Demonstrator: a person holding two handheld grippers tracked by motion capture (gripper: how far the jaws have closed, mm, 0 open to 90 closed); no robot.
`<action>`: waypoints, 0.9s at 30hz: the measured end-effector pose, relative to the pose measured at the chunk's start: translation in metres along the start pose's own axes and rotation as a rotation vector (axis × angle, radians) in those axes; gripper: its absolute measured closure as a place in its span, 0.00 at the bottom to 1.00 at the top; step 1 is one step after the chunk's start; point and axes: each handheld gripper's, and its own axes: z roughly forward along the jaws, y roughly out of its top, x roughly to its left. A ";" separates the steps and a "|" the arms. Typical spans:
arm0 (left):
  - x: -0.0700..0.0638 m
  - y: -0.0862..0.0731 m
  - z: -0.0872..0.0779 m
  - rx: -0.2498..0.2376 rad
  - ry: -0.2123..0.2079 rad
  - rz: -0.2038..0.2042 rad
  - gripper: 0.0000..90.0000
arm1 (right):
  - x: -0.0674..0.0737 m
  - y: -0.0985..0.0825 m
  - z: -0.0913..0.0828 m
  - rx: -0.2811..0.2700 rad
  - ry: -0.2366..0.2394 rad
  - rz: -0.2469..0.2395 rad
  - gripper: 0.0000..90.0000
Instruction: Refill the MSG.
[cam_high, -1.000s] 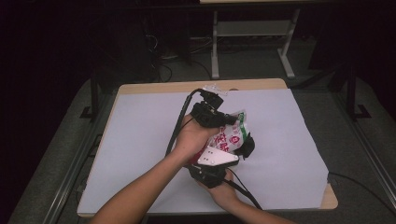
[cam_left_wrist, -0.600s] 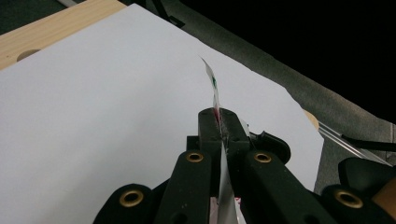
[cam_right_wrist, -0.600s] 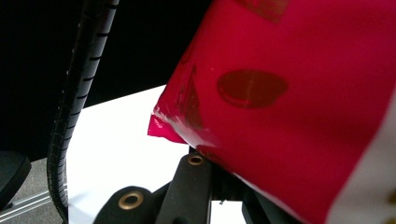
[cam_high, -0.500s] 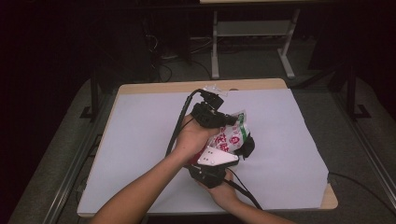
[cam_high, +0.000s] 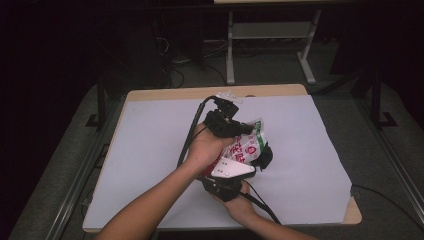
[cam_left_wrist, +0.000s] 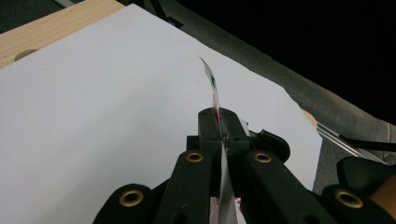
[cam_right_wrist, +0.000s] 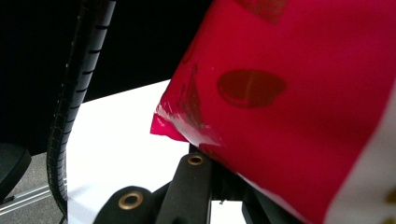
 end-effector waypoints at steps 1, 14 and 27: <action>0.000 0.000 0.000 -0.006 -0.003 -0.005 1.00 | 0.000 0.000 0.000 0.001 -0.002 -0.002 1.00; 0.004 -0.002 -0.011 -0.026 -0.058 -0.019 1.00 | -0.004 -0.005 0.004 0.042 -0.001 0.023 1.00; 0.007 -0.003 -0.022 -0.050 -0.136 -0.025 1.00 | -0.004 -0.007 0.005 0.054 -0.018 0.027 1.00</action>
